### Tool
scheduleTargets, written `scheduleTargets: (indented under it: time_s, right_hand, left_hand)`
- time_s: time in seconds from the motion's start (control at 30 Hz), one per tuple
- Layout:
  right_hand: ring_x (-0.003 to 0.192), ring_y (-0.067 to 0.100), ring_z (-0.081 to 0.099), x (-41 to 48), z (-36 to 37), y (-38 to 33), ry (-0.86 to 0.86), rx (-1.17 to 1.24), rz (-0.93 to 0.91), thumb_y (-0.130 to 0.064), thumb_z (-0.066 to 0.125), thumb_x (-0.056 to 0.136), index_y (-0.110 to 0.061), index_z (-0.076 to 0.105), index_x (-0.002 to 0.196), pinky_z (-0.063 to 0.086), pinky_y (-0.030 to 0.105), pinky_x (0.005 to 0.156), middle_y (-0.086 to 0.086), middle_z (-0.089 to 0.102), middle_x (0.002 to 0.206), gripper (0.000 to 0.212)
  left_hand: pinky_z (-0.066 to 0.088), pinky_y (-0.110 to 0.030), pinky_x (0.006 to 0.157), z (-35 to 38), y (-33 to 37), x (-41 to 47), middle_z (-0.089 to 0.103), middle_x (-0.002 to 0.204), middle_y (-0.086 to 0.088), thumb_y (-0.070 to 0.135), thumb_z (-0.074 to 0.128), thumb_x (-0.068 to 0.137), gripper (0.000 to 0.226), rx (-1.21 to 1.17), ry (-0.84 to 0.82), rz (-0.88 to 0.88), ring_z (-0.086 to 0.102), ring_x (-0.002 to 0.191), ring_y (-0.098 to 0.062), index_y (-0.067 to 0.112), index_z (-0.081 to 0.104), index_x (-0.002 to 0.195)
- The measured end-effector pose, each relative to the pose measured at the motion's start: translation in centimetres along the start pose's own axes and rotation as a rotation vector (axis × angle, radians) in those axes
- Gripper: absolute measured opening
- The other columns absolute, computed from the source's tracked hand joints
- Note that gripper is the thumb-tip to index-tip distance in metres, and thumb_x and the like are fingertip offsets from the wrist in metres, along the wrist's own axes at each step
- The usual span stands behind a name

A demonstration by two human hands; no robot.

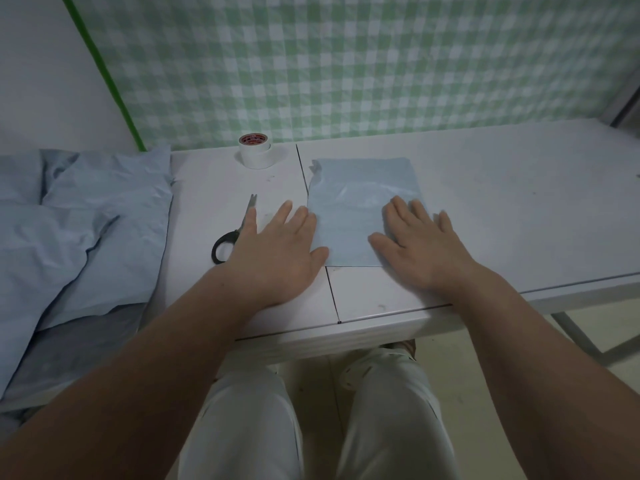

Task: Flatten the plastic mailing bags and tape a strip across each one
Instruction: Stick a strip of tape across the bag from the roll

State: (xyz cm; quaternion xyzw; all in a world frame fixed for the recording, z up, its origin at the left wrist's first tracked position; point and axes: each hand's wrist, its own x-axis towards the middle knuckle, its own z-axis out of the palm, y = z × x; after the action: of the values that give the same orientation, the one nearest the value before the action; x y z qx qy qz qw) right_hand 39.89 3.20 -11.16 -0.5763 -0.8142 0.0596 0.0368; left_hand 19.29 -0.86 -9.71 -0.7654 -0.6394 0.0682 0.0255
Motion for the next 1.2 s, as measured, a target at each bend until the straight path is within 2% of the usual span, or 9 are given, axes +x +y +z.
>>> scheduleTargets:
  time_s: [0.17, 0.27, 0.33, 0.4, 0.53, 0.7, 0.83, 1.13, 1.2]
  right_hand:
    - [0.145, 0.023, 0.004, -0.1, 0.2, -0.2, 0.005, 0.001, 0.067, -0.055, 0.015, 0.094, -0.010, 0.018, 0.145, 0.004, 0.054, 0.115, 0.003, 0.010, 0.157, 0.069]
    - [0.146, 0.021, -0.003, -0.4, 0.1, -0.5, 0.006, 0.000, 0.077, -0.055, 0.017, 0.096, -0.011, 0.011, 0.150, 0.000, 0.051, 0.116, 0.002, 0.000, 0.160, 0.070]
    - [0.146, 0.022, -0.001, -0.6, 0.1, -0.7, 0.043, 0.002, 0.077, -0.056, 0.019, 0.095, -0.012, 0.015, 0.149, 0.003, 0.050, 0.116, 0.002, 0.004, 0.160, 0.069]
    - [0.145, 0.022, 0.004, -0.8, 0.0, -1.0, 0.102, 0.001, 0.065, -0.056, 0.022, 0.094, -0.013, 0.022, 0.145, 0.007, 0.051, 0.116, 0.002, 0.014, 0.157, 0.066]
    - [0.145, 0.020, 0.003, -1.1, 0.0, -1.1, 0.130, 0.044, 0.057, -0.055, 0.023, 0.094, -0.015, 0.022, 0.146, 0.005, 0.048, 0.117, 0.000, 0.016, 0.157, 0.065]
    - [0.144, 0.022, 0.008, -0.8, 0.3, -0.9, 0.152, 0.053, 0.055, -0.058, 0.020, 0.090, -0.015, 0.025, 0.142, 0.013, 0.051, 0.115, 0.000, 0.025, 0.152, 0.068]
    - [0.146, 0.021, 0.002, -0.9, 0.2, -0.9, 0.132, 0.065, 0.050, -0.058, 0.020, 0.092, -0.016, 0.017, 0.148, 0.008, 0.050, 0.117, 0.000, 0.017, 0.156, 0.070]
    - [0.146, 0.021, 0.000, -1.4, -0.3, -1.1, 0.166, 0.079, 0.048, -0.052, 0.024, 0.095, -0.017, 0.017, 0.150, 0.001, 0.048, 0.118, 0.000, 0.015, 0.158, 0.065]
    - [0.147, 0.022, 0.005, -1.6, -0.5, -1.2, 0.250, 0.065, 0.041, -0.050, 0.025, 0.095, -0.017, 0.021, 0.150, 0.000, 0.047, 0.118, 0.000, 0.021, 0.157, 0.064]
  left_hand:
    - [0.000, -0.057, 0.114, -1.2, -0.8, -0.2, 0.011, 0.157, 0.005, 0.057, 0.012, 0.096, 0.066, 0.043, -0.077, -0.032, -0.009, 0.147, -0.022, 0.018, 0.016, 0.148]
    - [0.003, -0.057, 0.113, -2.1, -1.4, 0.4, 0.020, 0.154, 0.003, 0.055, 0.018, 0.096, 0.058, 0.026, -0.120, -0.051, -0.001, 0.146, -0.024, 0.020, 0.034, 0.139]
    - [0.014, -0.053, 0.113, -3.0, -2.1, 1.6, 0.034, 0.147, -0.002, 0.047, 0.025, 0.098, 0.046, -0.110, -0.039, -0.120, 0.020, 0.141, -0.025, 0.019, 0.047, 0.128]
    - [0.026, -0.045, 0.111, -3.7, -3.5, 3.7, 0.042, 0.144, -0.005, 0.037, 0.033, 0.099, 0.043, -0.305, 0.095, -0.246, 0.035, 0.134, -0.026, 0.019, 0.047, 0.134]
    - [0.037, -0.036, 0.096, -4.3, -5.9, 8.0, 0.044, 0.142, -0.009, 0.014, 0.041, 0.094, 0.044, -0.446, 0.257, -0.400, 0.044, 0.126, -0.028, 0.014, 0.046, 0.137]
    - [0.037, -0.042, 0.097, -3.7, -5.5, 11.2, 0.038, 0.134, -0.012, 0.009, 0.044, 0.090, 0.040, -0.293, 0.210, -0.532, 0.040, 0.121, -0.031, 0.010, 0.047, 0.129]
    - [0.046, -0.042, 0.088, -3.3, -5.7, 12.6, 0.055, 0.114, -0.013, 0.002, 0.048, 0.085, 0.023, -0.298, 0.326, -0.568, 0.054, 0.106, -0.031, 0.006, 0.056, 0.106]
    - [0.036, -0.029, 0.066, -3.9, -5.9, 12.6, 0.057, 0.096, -0.008, -0.009, 0.048, 0.086, 0.022, -0.330, 0.525, -0.475, 0.050, 0.089, -0.025, 0.010, 0.058, 0.089]
    - [0.037, -0.028, 0.066, -5.0, -4.4, 11.7, 0.056, 0.095, -0.004, -0.004, 0.046, 0.090, 0.023, -0.450, 0.616, -0.431, 0.054, 0.095, -0.026, 0.011, 0.062, 0.098]
